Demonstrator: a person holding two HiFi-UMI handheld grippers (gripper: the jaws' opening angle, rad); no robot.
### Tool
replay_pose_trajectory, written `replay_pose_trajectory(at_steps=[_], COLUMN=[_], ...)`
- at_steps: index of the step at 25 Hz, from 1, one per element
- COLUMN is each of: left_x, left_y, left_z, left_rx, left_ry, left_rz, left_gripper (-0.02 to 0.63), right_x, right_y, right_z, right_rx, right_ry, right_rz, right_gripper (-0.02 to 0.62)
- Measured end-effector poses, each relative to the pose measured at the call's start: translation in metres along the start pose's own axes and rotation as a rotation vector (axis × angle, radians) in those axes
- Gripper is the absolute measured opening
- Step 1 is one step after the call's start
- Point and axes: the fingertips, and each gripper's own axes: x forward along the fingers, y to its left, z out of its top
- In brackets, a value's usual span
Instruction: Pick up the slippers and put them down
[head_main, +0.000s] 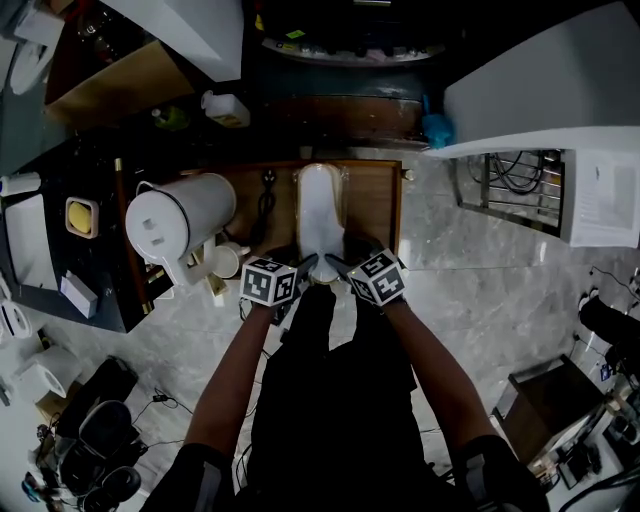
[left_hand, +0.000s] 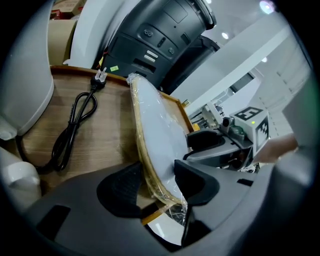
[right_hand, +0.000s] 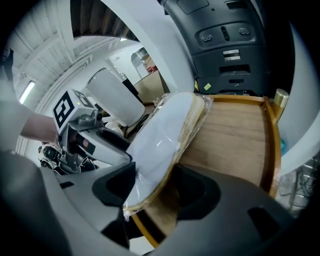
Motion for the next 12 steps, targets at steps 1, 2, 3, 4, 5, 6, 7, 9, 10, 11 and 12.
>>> replay_pose_trajectory(at_steps=[1,2,3,4,5,6,7,9,10,11,12], left_x=[0.001,0.001,0.001,0.002,0.002,0.002,0.001,-0.002,-0.004,-0.006,-0.008], left_y=[0.001,0.002,0.003,0.003,0.003,0.003,0.003,0.004,0.005,0.006,0.007], left_z=[0.000,0.000,0.000,0.000,0.000,0.000,0.001,0.002,0.003,0.003,0.004], left_rx=[0.000,0.001,0.003,0.006,0.010,0.015,0.020,0.037,0.048,0.059,0.067], left_ry=[0.002,0.004,0.008,0.011,0.013,0.013,0.010,0.001,-0.004,-0.009,-0.015], left_rz=[0.004,0.012,0.022,0.032,0.040,0.045,0.051,0.071,0.086,0.100,0.111], left_gripper=[0.201,0.201,0.201,0.202,0.204,0.204,0.206,0.212,0.212,0.216,0.221], right_x=[0.000,0.001,0.002,0.002,0.002,0.002,0.001,-0.002,-0.004,-0.005,-0.007], right_y=[0.000,0.000,0.000,0.000,0.000,0.000,0.000,0.001,0.001,0.002,0.002], right_z=[0.000,0.001,0.001,0.001,0.001,0.001,0.002,0.005,0.006,0.007,0.007], right_rx=[-0.005,-0.012,-0.019,-0.024,-0.024,-0.023,-0.024,-0.038,-0.044,-0.047,-0.047], right_ry=[0.004,0.008,0.012,0.013,0.011,0.006,-0.001,-0.018,-0.024,-0.027,-0.028], right_rz=[-0.008,-0.017,-0.025,-0.030,-0.032,-0.035,-0.038,-0.051,-0.058,-0.062,-0.065], right_gripper=[0.251,0.252,0.252,0.252,0.252,0.252,0.252,0.252,0.252,0.253,0.253])
